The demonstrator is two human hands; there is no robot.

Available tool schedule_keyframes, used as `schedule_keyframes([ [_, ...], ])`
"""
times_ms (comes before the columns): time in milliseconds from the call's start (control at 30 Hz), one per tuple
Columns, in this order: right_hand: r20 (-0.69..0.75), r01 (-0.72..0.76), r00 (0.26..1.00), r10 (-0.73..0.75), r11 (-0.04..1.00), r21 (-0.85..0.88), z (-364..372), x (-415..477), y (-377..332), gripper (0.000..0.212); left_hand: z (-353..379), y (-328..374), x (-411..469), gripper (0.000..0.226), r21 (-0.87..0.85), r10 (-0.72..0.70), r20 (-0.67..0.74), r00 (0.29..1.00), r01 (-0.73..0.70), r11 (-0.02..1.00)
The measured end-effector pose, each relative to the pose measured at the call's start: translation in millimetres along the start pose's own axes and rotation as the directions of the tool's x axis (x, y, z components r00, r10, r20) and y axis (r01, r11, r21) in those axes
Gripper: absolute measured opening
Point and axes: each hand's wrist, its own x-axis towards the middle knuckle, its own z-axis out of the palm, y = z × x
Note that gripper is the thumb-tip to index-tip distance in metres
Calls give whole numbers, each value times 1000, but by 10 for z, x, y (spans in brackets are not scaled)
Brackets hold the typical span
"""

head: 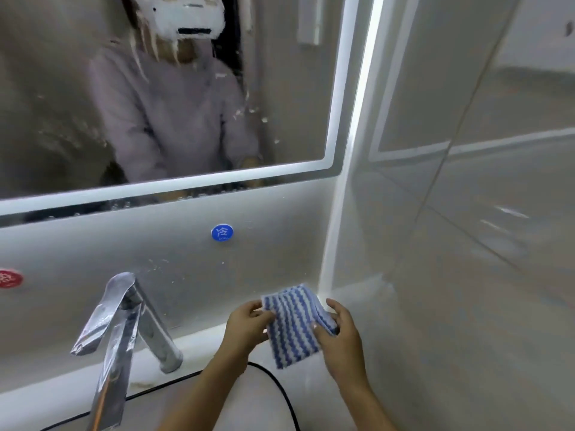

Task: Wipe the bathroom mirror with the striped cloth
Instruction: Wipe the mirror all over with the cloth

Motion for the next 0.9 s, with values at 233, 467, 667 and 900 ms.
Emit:
schedule_keyframes([
  [233, 458, -314, 884, 92, 843, 436, -5, -521, -579, 42, -263, 405, -1014, 14, -97, 234, -71, 970, -240, 966],
  [467, 651, -385, 759, 14, 816, 432, 218, -991, -994, 46, -675, 641, -1633, 13, -80, 349, -209, 913, -372, 925],
  [667, 643, -254, 764, -55, 890, 378, 532, -1342, -1262, 45, -1185, 658, -2020, 11, -59, 411, -320, 853, -451, 890],
  [900, 671, -160, 732, -120, 926, 341, 1162, -2002, -1564, 51, -2032, 540, -2553, 10, -103, 417, -418, 807, -498, 861],
])
